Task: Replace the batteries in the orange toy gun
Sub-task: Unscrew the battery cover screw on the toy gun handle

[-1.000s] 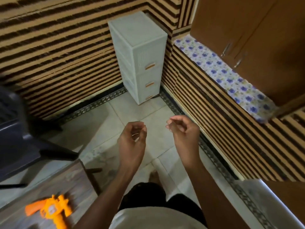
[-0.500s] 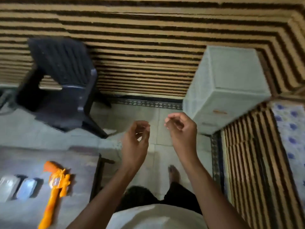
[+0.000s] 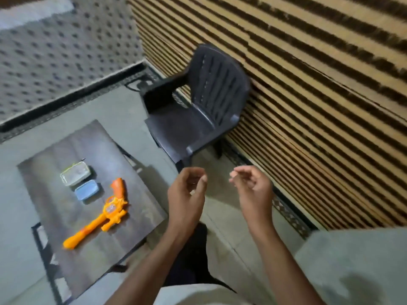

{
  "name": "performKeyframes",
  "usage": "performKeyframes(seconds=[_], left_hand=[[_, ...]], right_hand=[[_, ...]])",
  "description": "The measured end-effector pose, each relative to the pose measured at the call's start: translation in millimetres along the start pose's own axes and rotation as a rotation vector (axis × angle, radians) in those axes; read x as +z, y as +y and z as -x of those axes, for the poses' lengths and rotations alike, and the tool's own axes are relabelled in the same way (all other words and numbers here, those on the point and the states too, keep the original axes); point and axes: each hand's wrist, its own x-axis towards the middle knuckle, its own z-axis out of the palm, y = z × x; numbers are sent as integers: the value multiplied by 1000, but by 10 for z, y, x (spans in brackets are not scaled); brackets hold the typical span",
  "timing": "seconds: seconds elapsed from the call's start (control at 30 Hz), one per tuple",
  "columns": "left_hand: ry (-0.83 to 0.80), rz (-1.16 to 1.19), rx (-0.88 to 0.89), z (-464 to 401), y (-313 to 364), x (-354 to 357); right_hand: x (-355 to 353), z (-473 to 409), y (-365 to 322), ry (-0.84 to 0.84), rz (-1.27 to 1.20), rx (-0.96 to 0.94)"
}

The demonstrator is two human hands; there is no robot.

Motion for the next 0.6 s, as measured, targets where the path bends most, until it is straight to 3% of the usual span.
performKeyframes(seconds=[0.27,0.6], left_hand=[[191,-16,-152,-1434,-191,-366],[588,35,-321,-2266,-257,-895]], right_hand=[[1339,-1364,-484,-260,46,-48],[2778,-2041,-822,-682,119,-166]])
